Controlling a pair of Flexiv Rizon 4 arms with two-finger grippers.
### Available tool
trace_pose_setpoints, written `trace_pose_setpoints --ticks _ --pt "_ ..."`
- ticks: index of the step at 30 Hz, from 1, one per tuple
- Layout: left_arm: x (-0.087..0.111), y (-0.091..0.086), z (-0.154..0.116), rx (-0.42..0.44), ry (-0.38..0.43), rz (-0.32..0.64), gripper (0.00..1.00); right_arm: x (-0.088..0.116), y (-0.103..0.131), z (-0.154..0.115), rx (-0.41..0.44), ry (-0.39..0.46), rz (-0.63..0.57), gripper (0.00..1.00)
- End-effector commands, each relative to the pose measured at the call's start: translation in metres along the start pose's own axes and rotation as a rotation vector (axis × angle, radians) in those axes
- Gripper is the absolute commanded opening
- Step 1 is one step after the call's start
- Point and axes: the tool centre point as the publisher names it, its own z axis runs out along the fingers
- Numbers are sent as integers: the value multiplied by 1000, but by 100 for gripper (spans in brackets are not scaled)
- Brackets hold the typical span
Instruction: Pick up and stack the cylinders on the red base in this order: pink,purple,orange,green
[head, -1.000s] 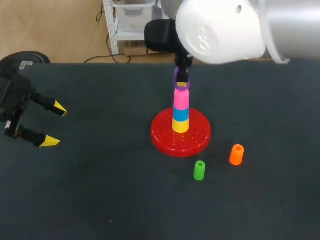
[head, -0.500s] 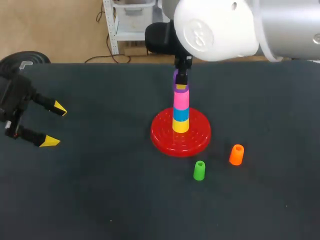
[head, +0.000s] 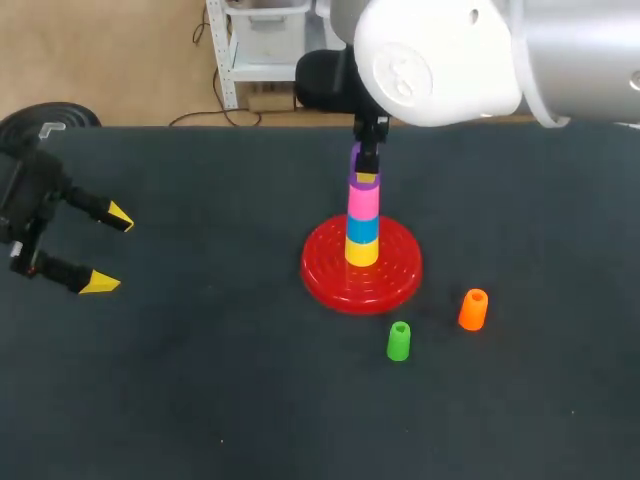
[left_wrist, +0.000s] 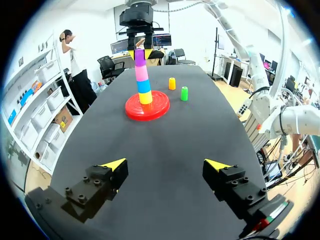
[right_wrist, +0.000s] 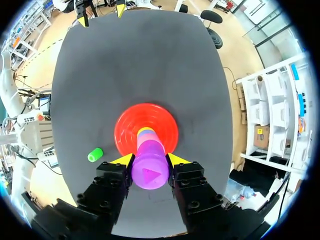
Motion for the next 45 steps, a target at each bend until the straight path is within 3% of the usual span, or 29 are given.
trace_pose_setpoints --ticks 1,15,34,45 --pt "1 0 0 -3 -3 3 100 1 1 6 -4 -4 0 0" --pt "1 0 0 -3 -3 3 100 1 2 10 -12 -7 7 0" --pt "1 0 0 -3 -3 3 100 4 3 -8 37 -32 23 0" --pt "1 0 0 -3 -3 3 100 5 2 -3 16 -34 30 0"
